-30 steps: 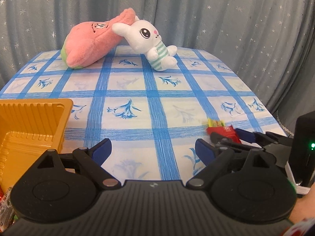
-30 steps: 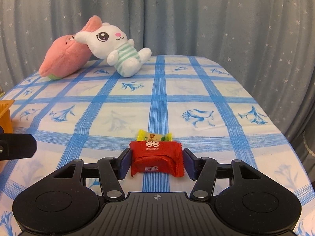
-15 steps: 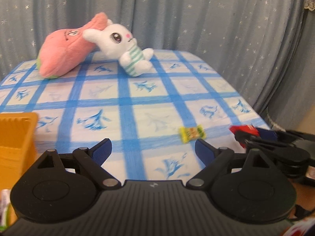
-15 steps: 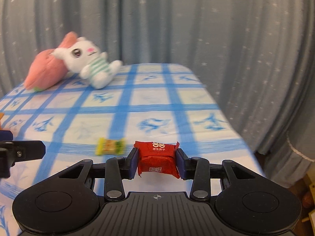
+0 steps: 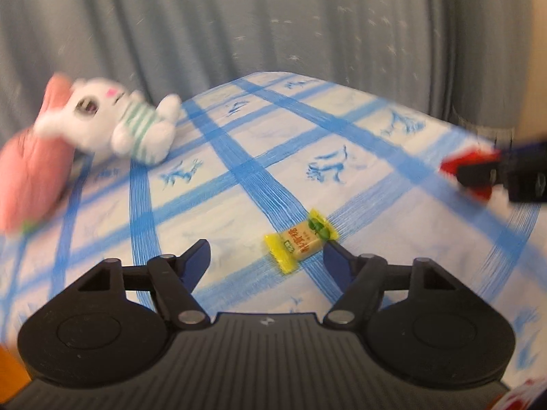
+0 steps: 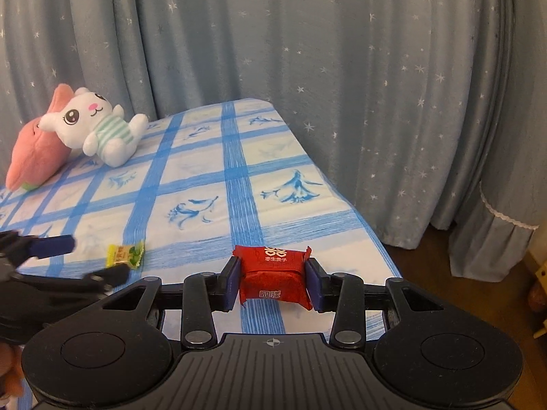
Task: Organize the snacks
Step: 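Grasp the yellow-green candy with the left gripper while the right gripper holds the red box, then carry the yellow-green candy and red box over the orange tray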
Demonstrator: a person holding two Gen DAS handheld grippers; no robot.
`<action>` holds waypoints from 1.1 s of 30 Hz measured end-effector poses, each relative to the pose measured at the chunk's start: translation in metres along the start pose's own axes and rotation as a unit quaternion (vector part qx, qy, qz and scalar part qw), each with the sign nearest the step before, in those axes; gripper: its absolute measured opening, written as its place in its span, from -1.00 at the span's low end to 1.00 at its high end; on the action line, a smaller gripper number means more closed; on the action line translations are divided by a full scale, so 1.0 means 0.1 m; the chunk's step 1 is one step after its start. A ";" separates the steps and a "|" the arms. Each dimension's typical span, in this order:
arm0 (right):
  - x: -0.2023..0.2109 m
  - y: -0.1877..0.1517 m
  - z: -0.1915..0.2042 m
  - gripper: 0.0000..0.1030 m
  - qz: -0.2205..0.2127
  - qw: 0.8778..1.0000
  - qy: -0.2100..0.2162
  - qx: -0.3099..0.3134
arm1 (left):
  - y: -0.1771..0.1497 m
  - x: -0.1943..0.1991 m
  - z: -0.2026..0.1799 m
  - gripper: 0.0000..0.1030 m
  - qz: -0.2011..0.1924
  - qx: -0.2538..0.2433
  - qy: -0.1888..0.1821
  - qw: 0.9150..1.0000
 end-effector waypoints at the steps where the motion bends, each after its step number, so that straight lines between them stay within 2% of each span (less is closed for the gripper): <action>1: 0.00 0.00 0.01 -0.21 -0.001 1.000 0.001 0.001 | 0.00 -0.02 -0.02 0.38 -0.006 -0.016 0.000 1.000; 4: -0.02 0.00 0.03 -0.22 0.000 1.000 0.005 -0.001 | 0.03 -0.07 -0.04 0.21 -0.013 -0.036 -0.012 0.999; 6: -0.03 0.00 0.03 -0.22 0.001 1.000 0.008 -0.003 | 0.05 -0.11 -0.01 -0.14 -0.006 -0.016 -0.033 0.999; 8: -0.04 0.00 0.03 -0.22 0.001 1.000 0.008 -0.005 | 0.08 -0.14 0.04 -0.33 0.007 0.020 -0.051 0.998; 9: -0.04 0.00 0.03 -0.22 0.001 1.000 0.008 -0.006 | 0.08 -0.14 0.04 -0.53 0.011 0.028 -0.055 0.998; 10: -0.04 0.00 0.03 -0.22 0.001 1.000 0.008 -0.007 | 0.08 -0.13 0.03 -0.63 0.014 0.035 -0.060 0.997; 14: -0.04 0.00 0.03 -0.22 0.000 1.000 0.008 -0.009 | 0.05 -0.01 0.06 -0.64 0.032 0.088 -0.061 0.994; 23: 0.15 -0.04 0.26 -0.22 0.008 0.999 0.039 0.002 | -0.12 0.68 0.14 -0.65 0.043 0.158 -0.012 0.986; 33: 0.92 -0.29 0.72 -0.22 0.023 0.997 0.069 0.022 | -0.26 1.72 0.31 -0.65 0.056 0.194 0.017 0.979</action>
Point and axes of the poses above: each gripper's, at about its wrist camera, not at the fingertips, and x roughly against the way its jaws point, z to its left, y to its top, the point moved 2 cm from there along -x, roughly the way its jaws point, and after that the axes turned 9 degrees about -z, right-handed, at the moved point
